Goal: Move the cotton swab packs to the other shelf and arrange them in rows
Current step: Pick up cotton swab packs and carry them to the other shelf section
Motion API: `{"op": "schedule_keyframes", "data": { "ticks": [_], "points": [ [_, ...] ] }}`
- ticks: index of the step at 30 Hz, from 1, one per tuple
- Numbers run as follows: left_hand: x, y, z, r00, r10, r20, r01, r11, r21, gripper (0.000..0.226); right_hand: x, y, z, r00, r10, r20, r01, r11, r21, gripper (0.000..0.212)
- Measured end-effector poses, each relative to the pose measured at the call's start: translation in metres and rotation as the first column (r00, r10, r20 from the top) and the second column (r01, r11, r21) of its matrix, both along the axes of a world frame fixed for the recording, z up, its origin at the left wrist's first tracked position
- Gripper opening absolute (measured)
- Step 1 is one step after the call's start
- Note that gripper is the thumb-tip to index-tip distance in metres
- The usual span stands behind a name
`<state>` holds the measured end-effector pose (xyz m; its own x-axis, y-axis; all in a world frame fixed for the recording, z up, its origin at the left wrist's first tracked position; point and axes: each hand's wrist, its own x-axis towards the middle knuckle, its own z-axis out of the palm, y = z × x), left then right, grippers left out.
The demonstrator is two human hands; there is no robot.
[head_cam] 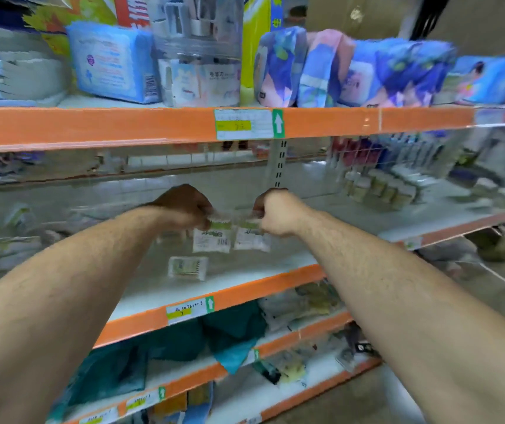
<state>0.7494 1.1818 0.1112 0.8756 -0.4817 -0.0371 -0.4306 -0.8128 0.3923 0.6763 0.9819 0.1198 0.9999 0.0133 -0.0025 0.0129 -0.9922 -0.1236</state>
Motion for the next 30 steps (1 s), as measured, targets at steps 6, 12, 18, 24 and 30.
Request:
{"op": "schedule_keyframes", "data": {
  "ticks": [6,12,18,24,30],
  "points": [
    [-0.042,-0.098,-0.006,0.966,-0.257,-0.035,0.257,0.966,-0.009,0.015,-0.094,-0.075,0.001,0.968,-0.249,0.035,0.248,0.968,0.026,0.008],
    [-0.090,-0.201,0.000,0.898,-0.439,-0.018,0.438,0.897,-0.057,0.017,-0.178,-0.157,0.008,0.881,-0.470,0.058,0.467,0.882,0.059,0.021],
    [-0.142,-0.315,0.003,0.828,-0.561,-0.018,0.559,0.827,-0.059,0.027,-0.257,-0.253,0.006,0.797,-0.595,0.103,0.596,0.802,0.025,0.012],
    [-0.206,-0.429,0.008,0.777,-0.629,-0.014,0.626,0.776,-0.080,0.018,-0.336,-0.349,0.015,0.759,-0.639,0.126,0.641,0.767,0.030,0.013],
    [-0.270,-0.529,0.014,0.712,-0.702,-0.007,0.698,0.709,-0.098,0.015,-0.400,-0.437,0.020,0.705,-0.697,0.129,0.699,0.714,0.041,0.021]
  ]
}}
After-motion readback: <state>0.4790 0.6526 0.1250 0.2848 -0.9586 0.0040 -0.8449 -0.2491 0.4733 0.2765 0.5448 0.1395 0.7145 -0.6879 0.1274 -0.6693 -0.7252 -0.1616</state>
